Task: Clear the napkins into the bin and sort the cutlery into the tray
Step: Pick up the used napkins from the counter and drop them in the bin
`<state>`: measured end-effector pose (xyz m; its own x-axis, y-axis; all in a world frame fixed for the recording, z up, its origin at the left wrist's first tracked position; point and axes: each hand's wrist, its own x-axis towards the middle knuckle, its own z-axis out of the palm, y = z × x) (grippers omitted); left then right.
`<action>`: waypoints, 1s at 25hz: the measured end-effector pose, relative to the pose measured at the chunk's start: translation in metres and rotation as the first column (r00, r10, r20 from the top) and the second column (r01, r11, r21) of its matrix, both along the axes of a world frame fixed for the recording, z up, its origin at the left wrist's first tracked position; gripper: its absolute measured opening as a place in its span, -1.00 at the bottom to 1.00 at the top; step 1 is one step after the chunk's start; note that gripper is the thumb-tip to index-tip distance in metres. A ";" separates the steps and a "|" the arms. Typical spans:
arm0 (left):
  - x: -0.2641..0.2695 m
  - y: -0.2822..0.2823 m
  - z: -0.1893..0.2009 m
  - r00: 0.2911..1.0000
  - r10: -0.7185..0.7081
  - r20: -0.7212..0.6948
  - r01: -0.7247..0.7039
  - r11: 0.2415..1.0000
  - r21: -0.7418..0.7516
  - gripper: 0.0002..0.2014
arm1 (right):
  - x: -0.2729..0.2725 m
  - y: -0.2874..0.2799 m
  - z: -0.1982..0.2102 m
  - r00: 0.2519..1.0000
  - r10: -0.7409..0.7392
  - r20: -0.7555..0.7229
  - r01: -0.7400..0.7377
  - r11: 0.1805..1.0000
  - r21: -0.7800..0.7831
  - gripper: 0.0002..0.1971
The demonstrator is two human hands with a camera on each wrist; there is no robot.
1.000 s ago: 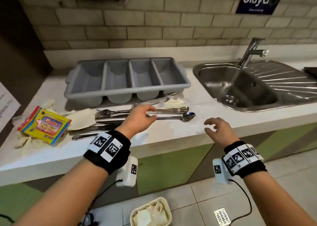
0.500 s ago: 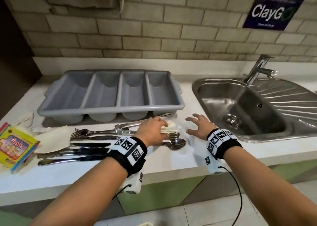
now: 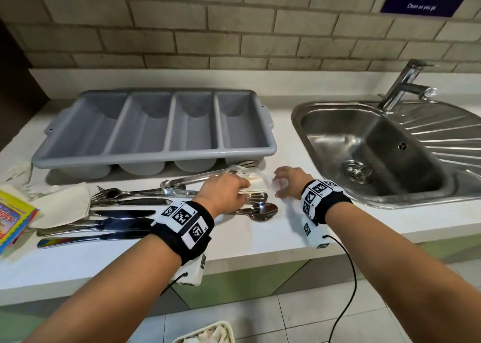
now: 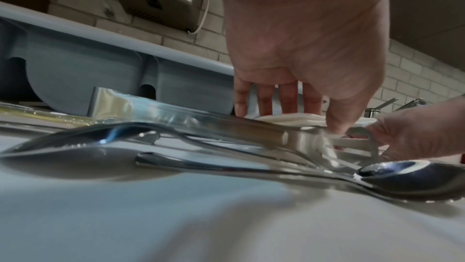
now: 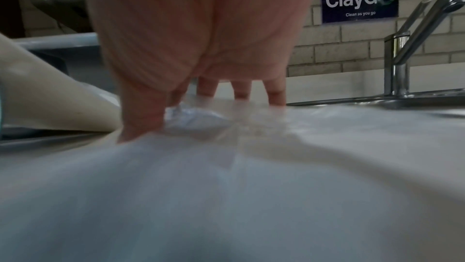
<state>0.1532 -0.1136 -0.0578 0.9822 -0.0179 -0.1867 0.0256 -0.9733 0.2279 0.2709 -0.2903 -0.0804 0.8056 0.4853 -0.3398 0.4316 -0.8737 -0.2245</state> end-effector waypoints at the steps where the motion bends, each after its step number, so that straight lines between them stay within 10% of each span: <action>1: 0.000 0.000 0.000 1.000 -0.011 0.007 0.011 1.000 0.016 -0.58 | 0.001 0.001 0.000 0.999 -0.026 0.032 0.025 0.999 0.024 -0.58; 6: 0.000 -0.001 -0.001 0.999 -0.037 0.036 0.034 0.996 0.087 -0.64 | -0.002 0.002 0.008 0.995 -0.068 0.071 0.062 0.995 0.081 -0.94; 15: -0.003 -0.006 -0.001 0.976 0.023 0.217 -0.043 0.995 0.085 -0.70 | -0.004 -0.026 0.029 0.957 -0.287 0.047 0.250 0.893 0.375 -0.60; 21: -0.007 -0.006 0.001 0.958 0.089 0.274 -0.088 0.996 -0.017 -0.65 | -0.012 -0.047 0.045 0.923 -0.343 0.176 0.246 0.876 0.415 -0.77; 25: -0.012 -0.004 0.000 0.947 0.097 0.305 -0.097 0.995 -0.018 -0.65 | -0.032 -0.063 0.032 0.960 -0.277 0.050 0.250 0.920 0.301 -0.37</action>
